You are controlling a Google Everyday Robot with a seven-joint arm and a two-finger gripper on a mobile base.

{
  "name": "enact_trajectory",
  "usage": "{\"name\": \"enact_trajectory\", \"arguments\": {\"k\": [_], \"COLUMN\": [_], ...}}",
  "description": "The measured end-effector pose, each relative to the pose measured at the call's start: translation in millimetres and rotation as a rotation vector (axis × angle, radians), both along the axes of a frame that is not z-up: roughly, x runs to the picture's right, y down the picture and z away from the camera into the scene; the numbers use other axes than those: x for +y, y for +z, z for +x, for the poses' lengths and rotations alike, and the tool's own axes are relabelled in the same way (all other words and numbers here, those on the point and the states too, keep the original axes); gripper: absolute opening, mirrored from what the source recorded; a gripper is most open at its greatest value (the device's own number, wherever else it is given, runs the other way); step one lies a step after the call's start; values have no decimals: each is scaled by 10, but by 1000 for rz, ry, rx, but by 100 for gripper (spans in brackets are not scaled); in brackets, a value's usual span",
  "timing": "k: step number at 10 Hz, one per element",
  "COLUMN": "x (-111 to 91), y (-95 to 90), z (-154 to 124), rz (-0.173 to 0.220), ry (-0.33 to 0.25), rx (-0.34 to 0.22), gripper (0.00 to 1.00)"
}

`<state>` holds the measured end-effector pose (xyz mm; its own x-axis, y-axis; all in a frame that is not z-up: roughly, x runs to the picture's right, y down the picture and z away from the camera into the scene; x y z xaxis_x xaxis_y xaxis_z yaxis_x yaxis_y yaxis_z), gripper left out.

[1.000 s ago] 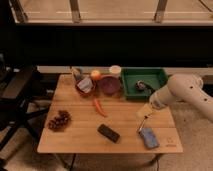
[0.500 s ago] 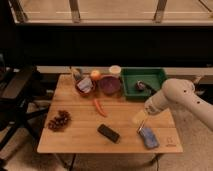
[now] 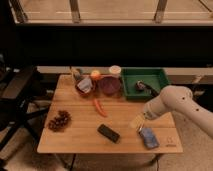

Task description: Place eraser in paper cup

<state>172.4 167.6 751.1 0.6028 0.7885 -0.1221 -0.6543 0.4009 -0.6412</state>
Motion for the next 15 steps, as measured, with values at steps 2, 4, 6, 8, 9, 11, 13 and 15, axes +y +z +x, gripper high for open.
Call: {"name": "enact_trajectory", "arguments": {"k": [2, 4, 6, 8, 9, 11, 13, 15], "x": [184, 307, 387, 564, 611, 703, 710, 708], "y": [73, 94, 113, 101, 101, 94, 91, 93], "z": [-147, -223, -319, -592, -643, -819, -796, -816], "rz": [22, 34, 33, 30, 26, 11, 12, 12], "ry": [8, 12, -2, -26, -24, -32, -31, -35], "rx": [-20, -33, -34, -39, -44, -74, -72, -75], "gripper": [80, 80, 80, 80, 80, 80, 80, 80]}}
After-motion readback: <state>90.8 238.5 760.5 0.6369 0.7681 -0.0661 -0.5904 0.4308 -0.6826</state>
